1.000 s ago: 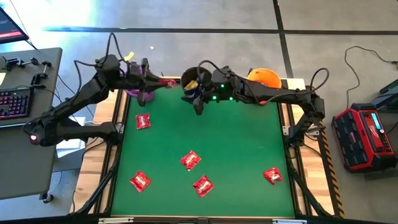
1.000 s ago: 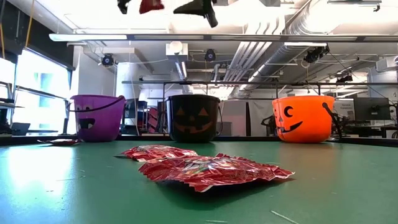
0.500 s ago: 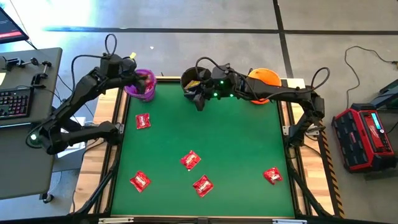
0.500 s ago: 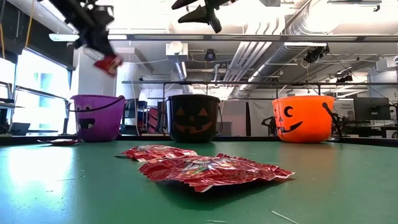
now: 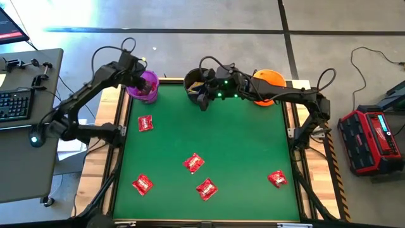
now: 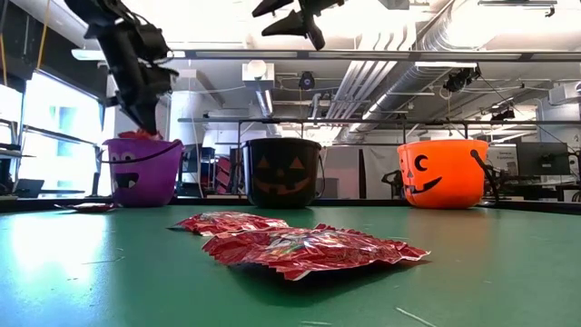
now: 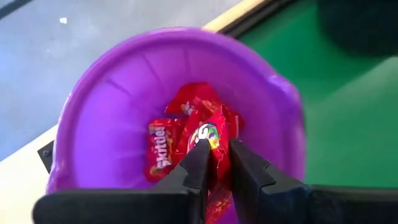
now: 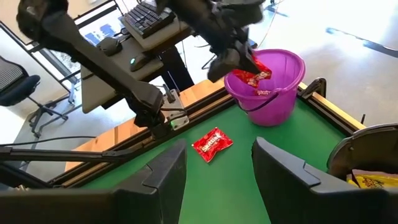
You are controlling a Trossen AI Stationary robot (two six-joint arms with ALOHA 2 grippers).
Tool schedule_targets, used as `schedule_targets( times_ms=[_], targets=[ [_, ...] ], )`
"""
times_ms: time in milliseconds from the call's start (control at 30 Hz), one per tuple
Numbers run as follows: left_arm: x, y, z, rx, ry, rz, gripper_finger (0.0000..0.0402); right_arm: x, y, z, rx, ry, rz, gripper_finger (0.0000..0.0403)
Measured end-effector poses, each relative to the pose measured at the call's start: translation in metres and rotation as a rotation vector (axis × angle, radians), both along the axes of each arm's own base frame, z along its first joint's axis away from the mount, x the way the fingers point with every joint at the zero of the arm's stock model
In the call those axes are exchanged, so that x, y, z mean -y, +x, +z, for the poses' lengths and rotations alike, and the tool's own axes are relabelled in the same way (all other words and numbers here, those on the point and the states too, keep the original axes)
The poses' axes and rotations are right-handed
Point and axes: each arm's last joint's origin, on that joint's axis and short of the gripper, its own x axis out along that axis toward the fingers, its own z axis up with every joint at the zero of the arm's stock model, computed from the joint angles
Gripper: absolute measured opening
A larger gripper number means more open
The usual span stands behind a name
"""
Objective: Sort candy by brand, put in halloween buckets
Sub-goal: Put the red candy pack into the violet bucket
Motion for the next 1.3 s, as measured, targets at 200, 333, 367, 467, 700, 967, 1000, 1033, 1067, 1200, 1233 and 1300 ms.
schedule_targets(
  times_ms=[200, 333, 367, 467, 700, 967, 1000, 1033, 1067, 1200, 1233, 1300],
  targets=[
    [-0.012, 0.004, -0.009, -0.027, 0.003, -0.021, 0.0058, 0.0, 0.0, 0.0, 0.0, -0.002, 0.001, 0.0169],
    [-0.013, 0.004, -0.006, -0.01, 0.032, -0.021, 0.0083, 0.0, 0.0, 0.0, 0.0, -0.003, 0.001, 0.0169],
    [-0.012, 0.004, -0.005, -0.008, 0.038, -0.021, 0.0089, 0.0, 0.0, 0.0, 0.0, -0.003, 0.001, 0.0169],
    [-0.01, 0.003, 0.0, 0.003, 0.059, -0.022, 0.011, 0.0, 0.0, 0.0, 0.0, -0.003, 0.001, 0.0169],
    [0.005, -0.001, 0.012, 0.037, 0.094, -0.044, 0.0134, -0.005, 0.0, -0.002, -0.014, 0.047, -0.005, 0.0169],
    [0.046, -0.004, 0.045, 0.225, 0.185, -0.194, 0.0103, -0.043, 0.003, -0.009, -0.105, 0.04, 0.048, 0.0169],
    [0.052, -0.005, 0.049, 0.245, 0.2, -0.212, 0.0097, -0.05, 0.003, -0.01, -0.107, 0.034, 0.058, 0.0169],
    [0.058, -0.006, 0.052, 0.258, 0.218, -0.226, 0.0093, -0.055, 0.004, -0.01, -0.109, 0.029, 0.062, 0.0169],
    [0.064, -0.008, 0.056, 0.273, 0.237, -0.24, 0.0088, -0.062, 0.004, -0.01, -0.11, 0.027, 0.07, 0.0169],
    [0.084, -0.013, 0.065, 0.339, 0.285, -0.27, 0.0072, -0.087, 0.006, -0.022, -0.122, 0.055, 0.093, 0.0169],
    [0.089, -0.014, 0.067, 0.359, 0.291, -0.273, 0.0069, -0.093, 0.006, -0.027, -0.13, 0.071, 0.101, 0.0169],
    [0.097, -0.017, 0.071, 0.393, 0.303, -0.284, 0.0063, -0.107, 0.006, -0.037, -0.138, 0.105, 0.117, 0.0169]
  ],
)
